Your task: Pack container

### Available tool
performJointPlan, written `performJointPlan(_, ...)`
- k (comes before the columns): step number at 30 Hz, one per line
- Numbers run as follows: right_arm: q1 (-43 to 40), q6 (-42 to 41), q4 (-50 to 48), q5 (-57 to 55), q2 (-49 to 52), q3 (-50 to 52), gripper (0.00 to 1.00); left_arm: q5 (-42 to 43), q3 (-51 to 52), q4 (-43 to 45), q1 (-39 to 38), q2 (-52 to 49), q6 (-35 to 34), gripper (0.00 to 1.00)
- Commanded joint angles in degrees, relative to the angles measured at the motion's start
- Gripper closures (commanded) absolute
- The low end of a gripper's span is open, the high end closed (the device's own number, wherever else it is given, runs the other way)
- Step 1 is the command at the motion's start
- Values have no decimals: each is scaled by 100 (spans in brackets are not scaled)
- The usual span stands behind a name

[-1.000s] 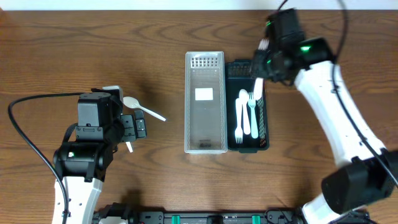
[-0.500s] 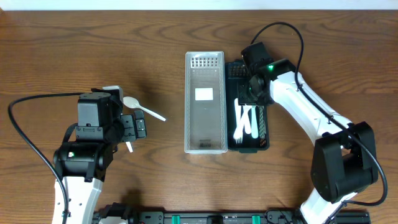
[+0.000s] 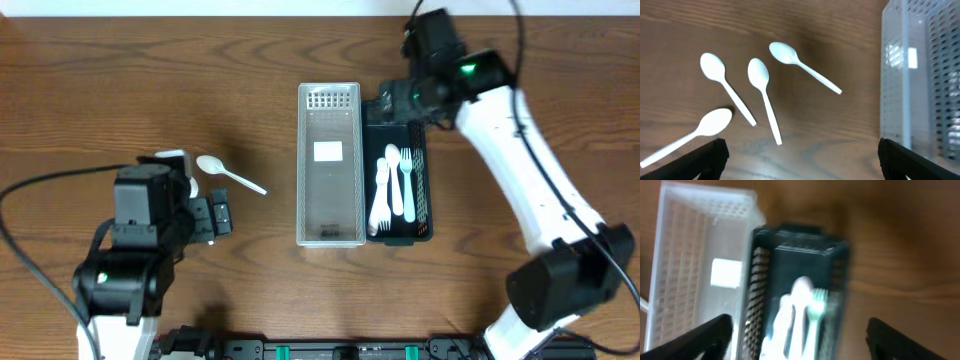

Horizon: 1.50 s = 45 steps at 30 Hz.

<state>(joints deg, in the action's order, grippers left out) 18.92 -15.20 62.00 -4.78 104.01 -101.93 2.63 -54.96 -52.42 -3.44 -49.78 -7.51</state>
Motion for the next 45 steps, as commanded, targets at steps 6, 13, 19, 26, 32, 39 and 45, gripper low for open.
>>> performJointPlan(6, -1128, 116, 791, -350, -356, -92, 1, -125, -247, 138, 9, -498, -1384, 2)
performJointPlan(13, -1714, 525, 901, 483, -356, -2, 1, -374, -640, 872, 15, -2177, -2557, 2)
performJointPlan(19, -1740, 649, 920, 483, -356, 0, 1, -155, -1355, 997, 15, -3823, -2774, 2)
performJointPlan(26, -1746, 824, 918, 481, -354, 0, 1, 367, -1386, 1228, 33, -5198, -3314, 2)
performJointPlan(32, -1746, 826, 922, 481, -356, 0, 1, 728, -1386, 1692, 33, -5967, -3379, 2)
performJointPlan(39, -1746, 848, 920, 481, -354, 0, 1, 675, -1384, 1827, 37, -6159, -3602, 2)
performJointPlan(45, -1746, 846, 925, 481, -354, 2, 1, 527, -1384, 1788, 52, -6159, -3781, 2)
